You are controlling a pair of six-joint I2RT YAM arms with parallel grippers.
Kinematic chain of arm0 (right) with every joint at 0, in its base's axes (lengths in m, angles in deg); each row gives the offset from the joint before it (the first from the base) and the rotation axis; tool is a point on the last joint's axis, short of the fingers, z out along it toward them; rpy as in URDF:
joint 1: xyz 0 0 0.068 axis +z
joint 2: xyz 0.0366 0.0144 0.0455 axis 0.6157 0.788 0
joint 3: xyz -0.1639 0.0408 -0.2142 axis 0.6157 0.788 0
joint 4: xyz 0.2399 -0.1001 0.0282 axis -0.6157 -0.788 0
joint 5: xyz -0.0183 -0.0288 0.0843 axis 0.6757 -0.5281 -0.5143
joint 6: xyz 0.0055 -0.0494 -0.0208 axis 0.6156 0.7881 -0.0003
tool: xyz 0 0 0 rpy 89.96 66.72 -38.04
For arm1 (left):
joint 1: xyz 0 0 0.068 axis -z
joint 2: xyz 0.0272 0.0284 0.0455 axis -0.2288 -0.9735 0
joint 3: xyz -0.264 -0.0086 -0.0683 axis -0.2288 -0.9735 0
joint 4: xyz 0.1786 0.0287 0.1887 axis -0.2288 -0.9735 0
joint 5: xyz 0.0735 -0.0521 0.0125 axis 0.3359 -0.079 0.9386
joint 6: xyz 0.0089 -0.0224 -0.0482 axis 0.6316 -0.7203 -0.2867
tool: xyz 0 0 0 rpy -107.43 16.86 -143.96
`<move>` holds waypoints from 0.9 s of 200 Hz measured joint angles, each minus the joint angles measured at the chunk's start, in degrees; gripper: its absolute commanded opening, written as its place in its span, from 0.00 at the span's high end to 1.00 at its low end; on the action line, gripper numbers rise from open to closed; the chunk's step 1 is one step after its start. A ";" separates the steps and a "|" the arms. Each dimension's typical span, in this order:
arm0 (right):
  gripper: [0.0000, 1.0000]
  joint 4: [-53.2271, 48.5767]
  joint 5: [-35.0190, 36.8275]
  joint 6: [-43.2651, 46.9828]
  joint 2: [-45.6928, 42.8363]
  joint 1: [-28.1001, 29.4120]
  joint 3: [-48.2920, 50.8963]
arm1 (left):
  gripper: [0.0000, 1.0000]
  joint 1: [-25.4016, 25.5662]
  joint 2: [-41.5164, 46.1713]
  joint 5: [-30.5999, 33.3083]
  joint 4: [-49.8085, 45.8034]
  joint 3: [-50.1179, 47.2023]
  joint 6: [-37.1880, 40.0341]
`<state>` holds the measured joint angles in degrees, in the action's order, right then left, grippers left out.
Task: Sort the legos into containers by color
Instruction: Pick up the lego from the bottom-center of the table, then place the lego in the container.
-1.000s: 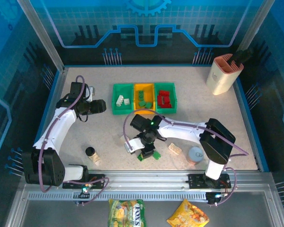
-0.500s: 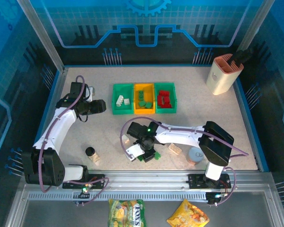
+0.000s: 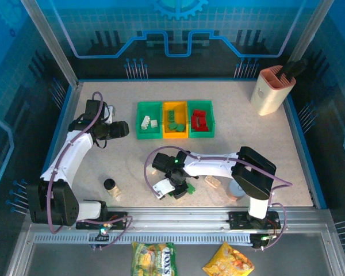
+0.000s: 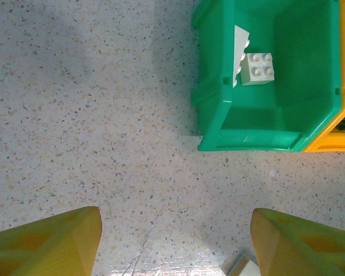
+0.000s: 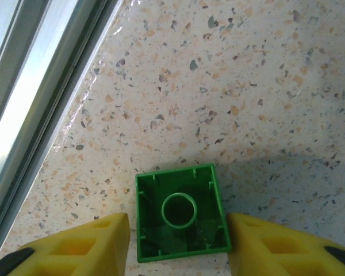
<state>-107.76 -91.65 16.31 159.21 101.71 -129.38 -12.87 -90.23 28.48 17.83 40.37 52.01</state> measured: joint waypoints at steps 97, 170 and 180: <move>0.62 -0.13 -1.77 -2.54 -1.44 -1.81 0.00 | 0.30 0.00 -0.13 0.15 -0.09 0.00 0.00; 0.64 5.86 -0.61 -8.02 -6.93 -6.60 0.70 | 0.30 0.00 -0.13 0.15 -0.11 0.00 0.17; 0.64 7.17 0.26 -8.81 -7.43 -7.30 0.70 | 0.30 0.00 -0.13 0.15 -0.11 0.00 0.17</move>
<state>-100.59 -91.39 7.50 151.78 94.41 -128.68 -12.87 -90.36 28.63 17.72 40.37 52.19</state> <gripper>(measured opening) 0.363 0.701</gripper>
